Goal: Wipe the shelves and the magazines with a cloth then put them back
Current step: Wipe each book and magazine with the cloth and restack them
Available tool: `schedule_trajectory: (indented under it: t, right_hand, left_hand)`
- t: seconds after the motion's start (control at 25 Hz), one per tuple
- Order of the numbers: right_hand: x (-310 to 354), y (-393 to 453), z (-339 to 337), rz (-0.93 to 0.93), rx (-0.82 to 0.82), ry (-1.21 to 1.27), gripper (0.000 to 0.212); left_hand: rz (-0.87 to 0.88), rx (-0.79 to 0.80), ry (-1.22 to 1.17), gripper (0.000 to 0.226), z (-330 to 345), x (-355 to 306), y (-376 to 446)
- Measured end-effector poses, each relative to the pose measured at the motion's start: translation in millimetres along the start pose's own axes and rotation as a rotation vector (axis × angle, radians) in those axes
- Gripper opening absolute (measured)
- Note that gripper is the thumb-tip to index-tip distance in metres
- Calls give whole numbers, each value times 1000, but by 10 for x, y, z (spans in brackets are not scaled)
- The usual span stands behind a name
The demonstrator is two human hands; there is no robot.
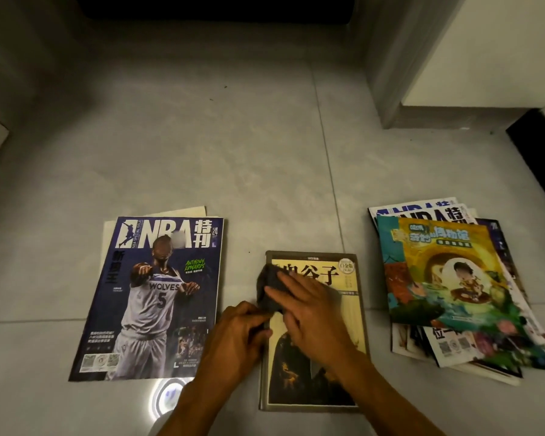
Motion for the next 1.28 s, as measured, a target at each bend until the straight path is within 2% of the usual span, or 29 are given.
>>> schedule_trajectory:
  t: [0.04,0.08,0.16,0.24,0.32,0.4,0.48,0.52,0.64,0.72,0.84,0.88,0.96,1.08,1.28]
  right_hand:
    - [-145,39,-72,16,36,79,46]
    - [-364,110,-135,121,64,195,42]
    - [-749,207,-301,388,-49,386,34]
    - [-686,185,-357,510,-143,322,27]
    - [-270,61,-188,411,-94,180,36]
    - [117,-227,-89,227,-61,23,54]
    - [88,-305,-54,118,-50,-128,66]
    - [-22,-222,-60,118,-53,-143,65]
    - [-350,127,-97,365,-78,41,52]
    - [-210,168,-107,357,-156,-42,57]
    - [222,-129,19,48,-126,-177,67]
    - [242,-140,39,-1,-105,-213,66]
    - [147,121,-13,2,-124,-264,62]
    - [32,417,-29,137,-147,-300,62]
    - [310,-208,59,80,-136,-275,76]
  left_hand:
    - [8,4,11,70,20,30,11]
    - [16,0,23,68,36,60,15]
    - [17,-11,-25,61,54,72,9]
    - [2,-17,-44,69,57,117,-13]
    - [34,-20,-18,61,7,109,-1]
    - [81,-21,15,35,-53,52,44]
    - [117,-16,29,25,-103,-7,68]
    - [115,3,25,25,-95,-17,67]
    - [92,58,-35,14,-80,-100,63]
    - [76,-10,-42,21,-165,-164,65]
    - [-54,-165,-50,22,-348,-169,90]
    - [-78,-203,-48,20,-375,-160,76]
    - [-118,-234,-48,19,-382,-134,20]
    - [-177,-273,-77,22,-404,-103,-38]
    - [-208,-297,-106,20,-489,-166,49]
Point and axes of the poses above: each hand's wrist, its own y-axis towards the middle knuckle, its own z-axis out of the palm, x = y × z, the point moved 8 cm from there along y, towards the middle knuckle, and after that the axes turned 4 degrees about -x, right-handed, at the moved point
